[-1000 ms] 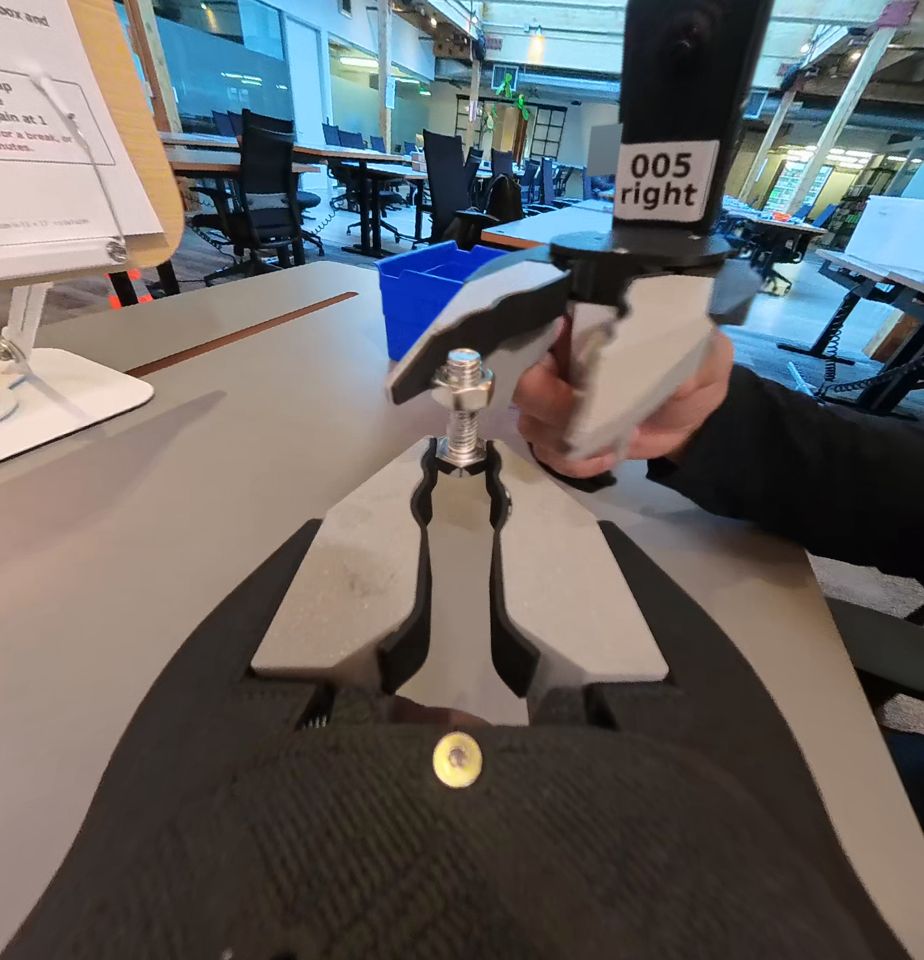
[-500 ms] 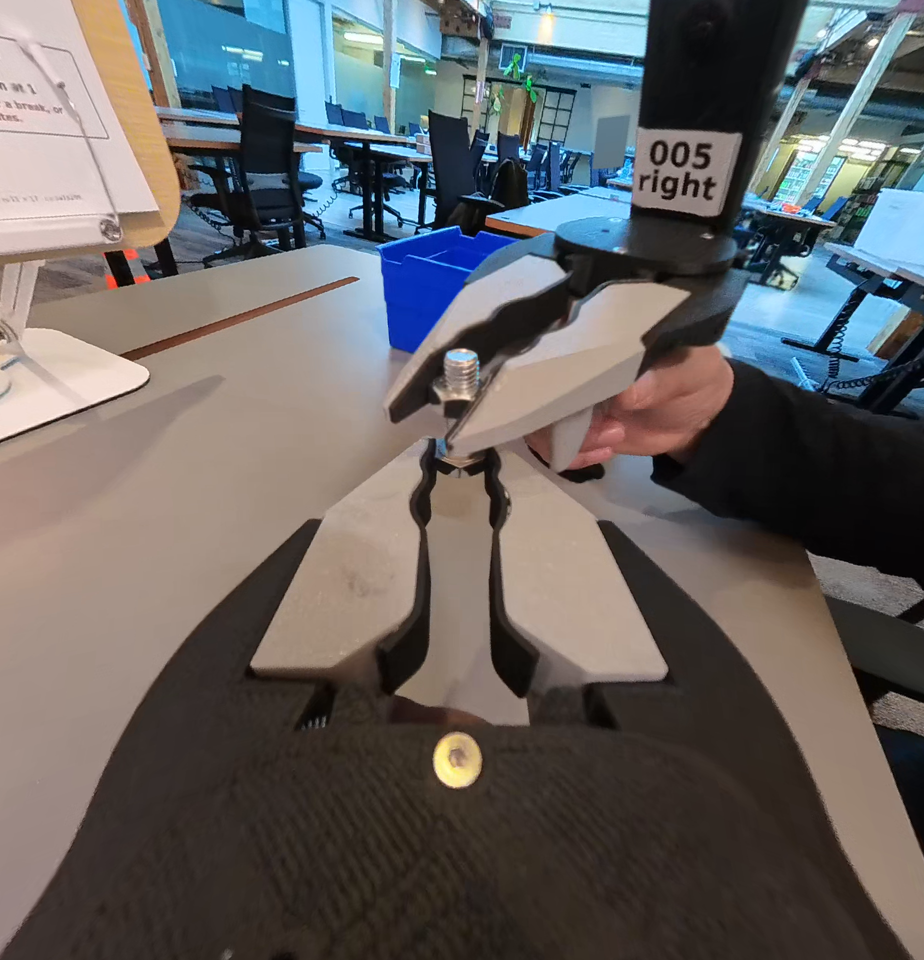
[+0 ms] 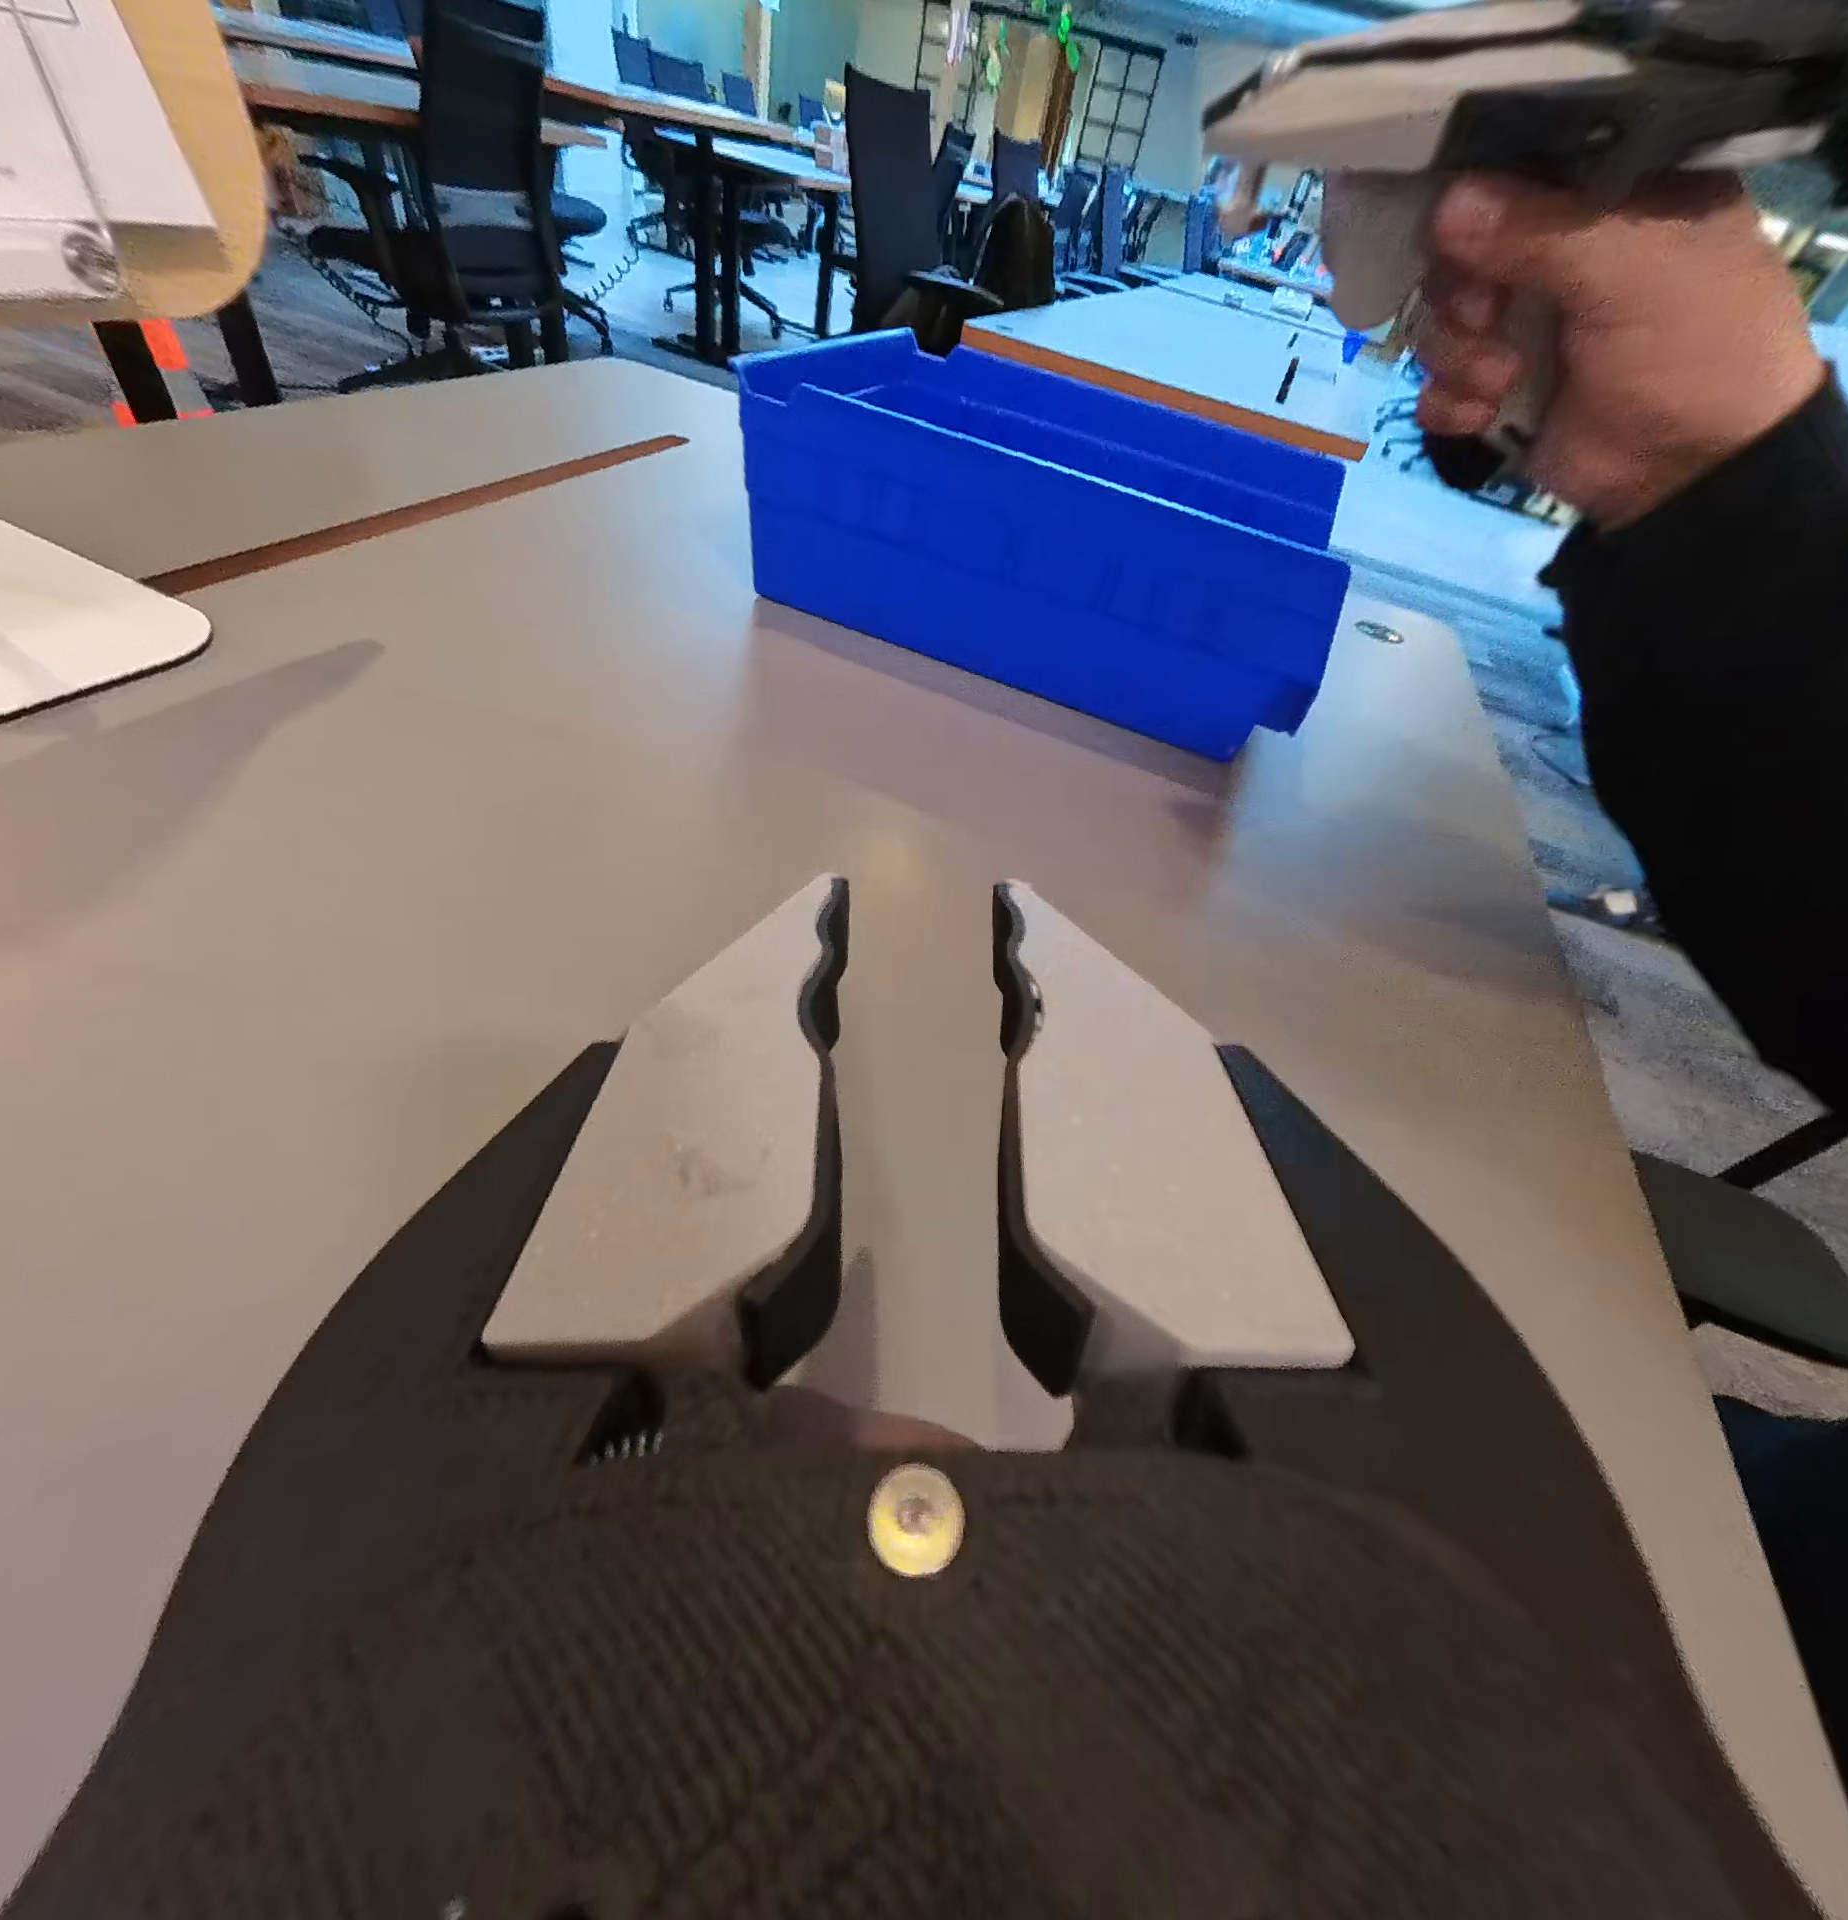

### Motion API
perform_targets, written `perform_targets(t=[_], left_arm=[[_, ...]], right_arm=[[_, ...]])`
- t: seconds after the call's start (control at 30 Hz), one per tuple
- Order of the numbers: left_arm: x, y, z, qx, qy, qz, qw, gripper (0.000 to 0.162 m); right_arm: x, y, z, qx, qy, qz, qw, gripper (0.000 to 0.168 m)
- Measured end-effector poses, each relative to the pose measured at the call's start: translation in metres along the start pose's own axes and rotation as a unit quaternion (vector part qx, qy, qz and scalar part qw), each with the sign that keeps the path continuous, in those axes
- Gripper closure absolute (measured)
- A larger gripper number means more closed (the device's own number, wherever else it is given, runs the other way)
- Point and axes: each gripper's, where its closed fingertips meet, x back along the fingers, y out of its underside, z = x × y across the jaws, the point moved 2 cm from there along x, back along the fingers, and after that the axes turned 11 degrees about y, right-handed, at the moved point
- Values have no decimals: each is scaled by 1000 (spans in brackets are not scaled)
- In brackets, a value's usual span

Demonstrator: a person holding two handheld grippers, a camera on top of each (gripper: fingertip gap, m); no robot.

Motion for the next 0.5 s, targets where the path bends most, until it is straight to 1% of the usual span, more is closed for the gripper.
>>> perform_targets(t=[0.03,0.07,0.13,0.2,0.23,0.27,0.3,0.33,0.37,0.4,0.43,0.5], left_arm=[[-2,1,1,-4,0,-5,1000,137],[-4,2,3,-7,1,-9,1000,137],[-7,4,5,-17,0,-17,1000,138],[-9,8,5,-23,-3,-28,999,138],[-9,10,5,-24,-5,-33,999,138],[-9,11,5,-25,-6,-37,999,138],[-9,12,4,-24,-7,-39,999,138],[-8,13,3,-22,-7,-39,999,138],[-8,14,3,-19,-7,-38,999,138],[-8,14,1,-14,-8,-38,999,138],[-8,14,0,-8,-10,-37,999,138],[-9,15,0,4,-8,-41,999,138]], right_arm=[[-8,23,21,15,30,-51,998,153],[-17,48,34,24,40,-104,993,152],[-34,95,40,34,17,-201,979,152],[-46,126,37,42,2,-260,965,152],[-51,130,40,47,19,-273,961,141],[-53,125,47,57,52,-269,960,125],[-54,109,52,68,83,-240,965,122],[-52,84,52,75,105,-191,973,120],[-47,57,47,77,115,-136,981,113],[-41,29,36,77,109,-87,987,111],[-35,4,18,76,87,-46,992,113],[-22,-35,-34,71,10,18,997,119]])
